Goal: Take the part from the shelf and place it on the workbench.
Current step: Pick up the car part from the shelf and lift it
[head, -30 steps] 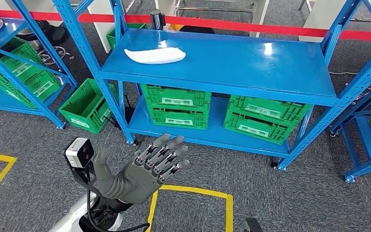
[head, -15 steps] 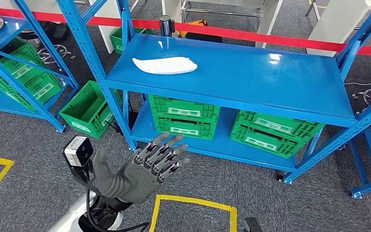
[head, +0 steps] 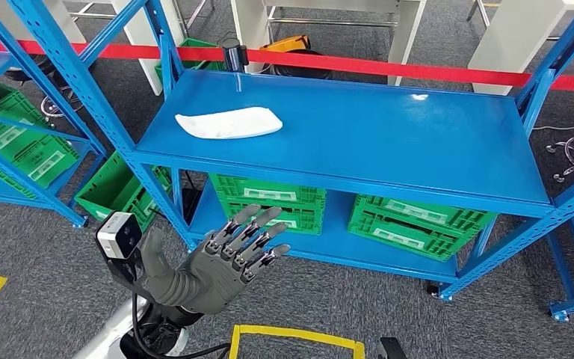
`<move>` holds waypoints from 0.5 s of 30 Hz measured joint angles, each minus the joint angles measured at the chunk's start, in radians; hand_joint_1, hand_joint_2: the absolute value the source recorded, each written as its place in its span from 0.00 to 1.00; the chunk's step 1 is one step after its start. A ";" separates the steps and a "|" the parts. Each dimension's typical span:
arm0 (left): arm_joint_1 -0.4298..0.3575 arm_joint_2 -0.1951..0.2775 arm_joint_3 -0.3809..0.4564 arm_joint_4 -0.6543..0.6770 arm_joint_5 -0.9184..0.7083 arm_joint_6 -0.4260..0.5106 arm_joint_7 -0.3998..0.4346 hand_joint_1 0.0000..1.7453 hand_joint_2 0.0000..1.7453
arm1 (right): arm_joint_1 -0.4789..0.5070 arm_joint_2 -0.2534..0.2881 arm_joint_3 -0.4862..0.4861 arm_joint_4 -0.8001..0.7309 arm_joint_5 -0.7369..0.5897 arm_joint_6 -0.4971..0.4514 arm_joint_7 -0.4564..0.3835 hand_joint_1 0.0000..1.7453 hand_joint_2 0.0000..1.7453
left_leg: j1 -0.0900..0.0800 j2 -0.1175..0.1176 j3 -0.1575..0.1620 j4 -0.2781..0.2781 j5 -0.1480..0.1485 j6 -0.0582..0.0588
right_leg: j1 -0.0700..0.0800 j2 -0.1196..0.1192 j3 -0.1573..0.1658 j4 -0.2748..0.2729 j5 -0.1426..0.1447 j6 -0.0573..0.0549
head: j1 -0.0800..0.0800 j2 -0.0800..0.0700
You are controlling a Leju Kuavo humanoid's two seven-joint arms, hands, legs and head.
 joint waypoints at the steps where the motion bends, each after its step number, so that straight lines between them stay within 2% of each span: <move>1: 0.000 0.001 0.000 0.000 0.000 0.000 0.000 0.00 0.00 | 0.001 0.001 0.000 0.000 -0.001 0.000 0.001 0.00 0.00 | -0.003 0.000 0.002 -0.057 0.050 0.011 | 0.001 0.002 0.017 -0.001 -0.013 0.001 | 0.000 0.000; 3: 0.002 0.003 0.000 0.000 0.000 0.000 0.000 0.00 0.00 | 0.003 0.007 0.000 0.000 -0.003 0.000 0.002 0.00 0.00 | -0.017 -0.007 0.008 -0.171 0.176 0.039 | 0.005 0.008 0.044 -0.005 -0.036 0.007 | 0.000 0.000; 4: 0.002 0.004 0.000 0.000 0.000 0.000 0.000 0.00 0.00 | 0.004 0.010 0.000 0.000 -0.005 0.000 0.003 0.00 0.00 | -0.023 -0.015 0.013 -0.204 0.219 0.052 | 0.008 0.012 0.054 -0.012 -0.047 0.012 | 0.000 0.000; 5: 0.002 0.005 0.001 0.000 0.000 0.000 -0.001 0.00 0.00 | 0.005 0.014 0.000 0.000 -0.006 0.001 0.004 0.00 0.00 | -0.028 -0.022 0.018 -0.221 0.238 0.060 | 0.012 0.015 0.064 -0.013 -0.051 0.017 | 0.000 0.000; 7: 0.000 0.002 0.001 -0.001 0.000 -0.001 -0.002 0.00 0.00 | 0.006 0.014 0.000 -0.001 -0.008 0.001 0.005 0.00 0.00 | -0.027 -0.027 0.049 -0.236 0.240 0.067 | 0.017 0.015 0.081 -0.008 -0.054 0.027 | 0.000 0.000; 8: -0.002 0.000 0.000 -0.002 0.000 -0.001 -0.002 0.00 0.00 | 0.005 0.015 0.000 -0.001 -0.009 0.001 0.005 0.00 0.00 | -0.026 -0.026 0.064 -0.244 0.239 0.068 | 0.018 0.012 0.076 0.019 -0.051 0.030 | 0.001 0.000; 9: -0.003 -0.002 0.000 -0.003 0.000 -0.002 -0.002 0.00 0.00 | 0.005 0.014 0.000 -0.001 -0.009 0.001 0.005 0.00 0.00 | -0.024 -0.024 0.078 -0.248 0.235 0.069 | 0.017 0.008 0.054 0.060 -0.053 0.031 | 0.001 0.000; 10: -0.004 -0.003 0.000 -0.003 0.000 -0.002 -0.002 0.00 0.00 | 0.004 0.013 0.000 -0.001 -0.009 0.001 0.005 0.00 0.00 | -0.024 -0.024 0.087 -0.250 0.230 0.070 | 0.017 0.003 0.014 0.120 -0.063 0.028 | 0.002 0.000; 12: -0.005 -0.005 -0.002 -0.003 0.000 -0.002 -0.002 0.00 0.00 | 0.004 0.011 0.000 0.000 -0.009 0.000 0.005 0.00 0.00 | -0.026 -0.025 0.099 -0.251 0.216 0.074 | 0.019 -0.001 -0.079 0.236 -0.107 0.022 | 0.003 0.000; 13: -0.004 -0.005 -0.003 -0.003 0.000 -0.002 -0.002 0.00 0.00 | 0.005 0.010 0.000 0.000 -0.009 -0.001 0.005 0.00 0.00 | -0.027 -0.027 0.106 -0.250 0.208 0.075 | 0.020 -0.001 -0.115 0.263 -0.130 0.020 | 0.003 0.000; 14: -0.004 -0.005 -0.003 -0.003 0.000 -0.002 -0.002 0.00 0.00 | 0.007 0.009 0.000 0.000 -0.009 -0.002 0.005 0.00 0.00 | -0.027 -0.030 0.115 -0.250 0.200 0.075 | 0.021 -0.001 -0.136 0.260 -0.139 0.023 | 0.003 0.000; 15: -0.004 -0.005 -0.004 -0.003 0.000 -0.002 -0.002 0.00 0.00 | 0.007 0.008 0.000 0.000 -0.009 -0.003 0.005 0.00 0.00 | -0.028 -0.032 0.127 -0.250 0.190 0.074 | 0.021 -0.001 -0.141 0.225 -0.124 0.030 | 0.003 0.000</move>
